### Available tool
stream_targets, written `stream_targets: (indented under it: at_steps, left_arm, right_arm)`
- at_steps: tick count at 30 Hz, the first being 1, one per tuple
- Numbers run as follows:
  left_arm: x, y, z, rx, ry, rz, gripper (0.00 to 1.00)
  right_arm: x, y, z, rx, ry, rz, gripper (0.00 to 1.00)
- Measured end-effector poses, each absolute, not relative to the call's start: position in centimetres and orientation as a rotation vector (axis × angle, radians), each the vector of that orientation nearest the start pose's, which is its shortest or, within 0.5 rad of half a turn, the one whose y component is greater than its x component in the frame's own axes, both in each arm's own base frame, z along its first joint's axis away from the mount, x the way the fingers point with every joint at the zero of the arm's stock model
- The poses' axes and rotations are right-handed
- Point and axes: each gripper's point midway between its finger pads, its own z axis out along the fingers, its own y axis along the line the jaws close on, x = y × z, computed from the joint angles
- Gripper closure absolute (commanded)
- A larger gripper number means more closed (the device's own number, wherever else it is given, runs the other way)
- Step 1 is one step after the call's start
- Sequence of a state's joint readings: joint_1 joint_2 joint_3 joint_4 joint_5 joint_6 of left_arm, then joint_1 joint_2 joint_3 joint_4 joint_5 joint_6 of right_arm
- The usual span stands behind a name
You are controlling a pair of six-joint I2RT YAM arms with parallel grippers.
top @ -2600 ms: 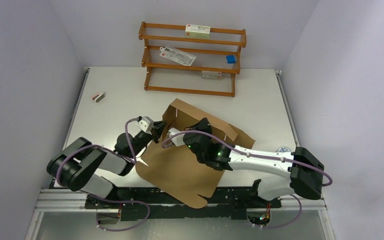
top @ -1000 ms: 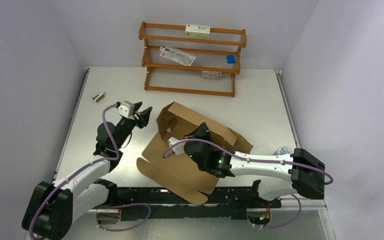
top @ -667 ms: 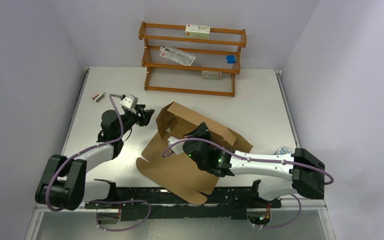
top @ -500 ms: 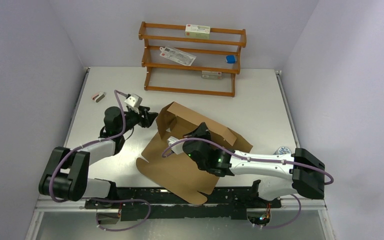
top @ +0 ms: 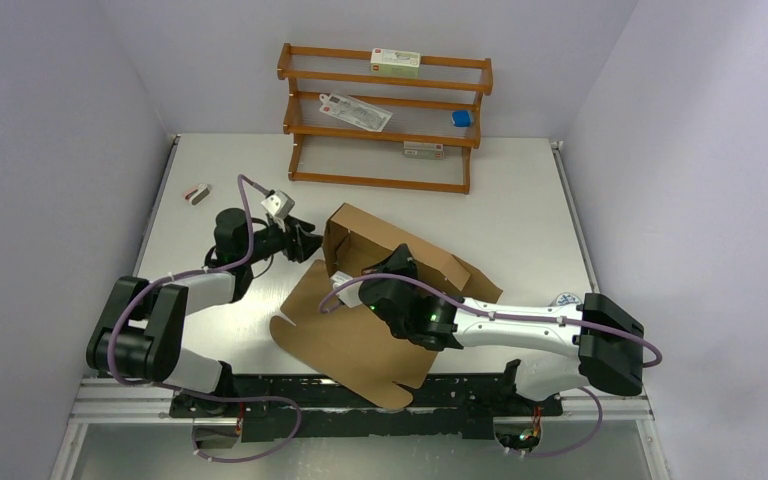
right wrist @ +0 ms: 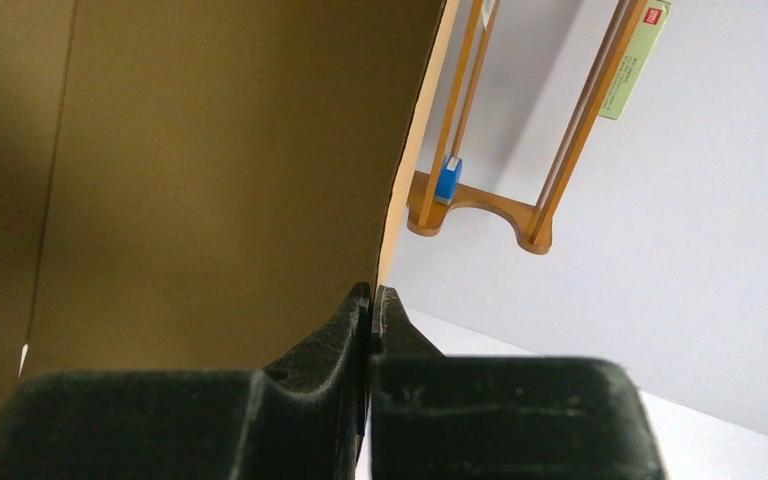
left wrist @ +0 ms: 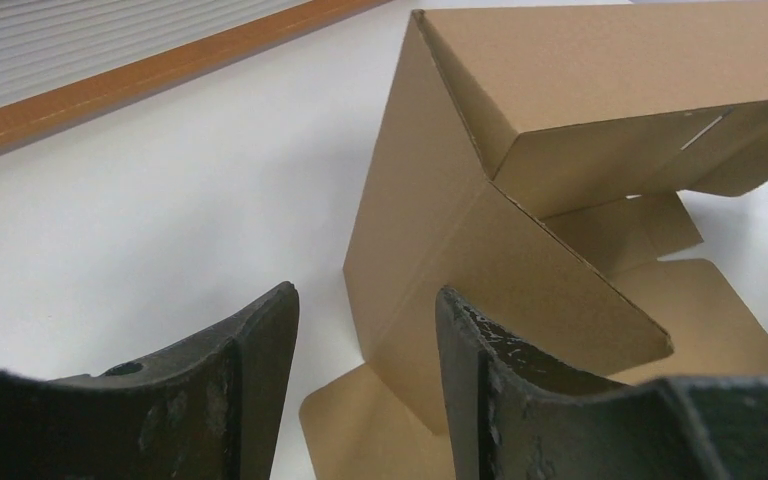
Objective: Fold the paper box
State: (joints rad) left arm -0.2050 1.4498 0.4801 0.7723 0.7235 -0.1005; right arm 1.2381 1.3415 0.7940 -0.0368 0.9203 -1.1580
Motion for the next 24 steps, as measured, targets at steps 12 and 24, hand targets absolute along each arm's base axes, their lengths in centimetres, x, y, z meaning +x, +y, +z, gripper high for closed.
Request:
stream_targets:
  at_steps: [12, 24]
  left_arm:
    - [32.7, -21.2, 12.5, 0.702, 1.669, -0.923, 0.44]
    - [33.1, -23.1, 12.1, 0.724, 1.615, -0.927, 0.47]
  right_arm:
    - [25.7, 24.6, 19.8, -1.648, 1.199, -0.929, 0.97]
    - [25.6, 24.7, 19.5, -1.676, 1.185, -0.930, 0.97]
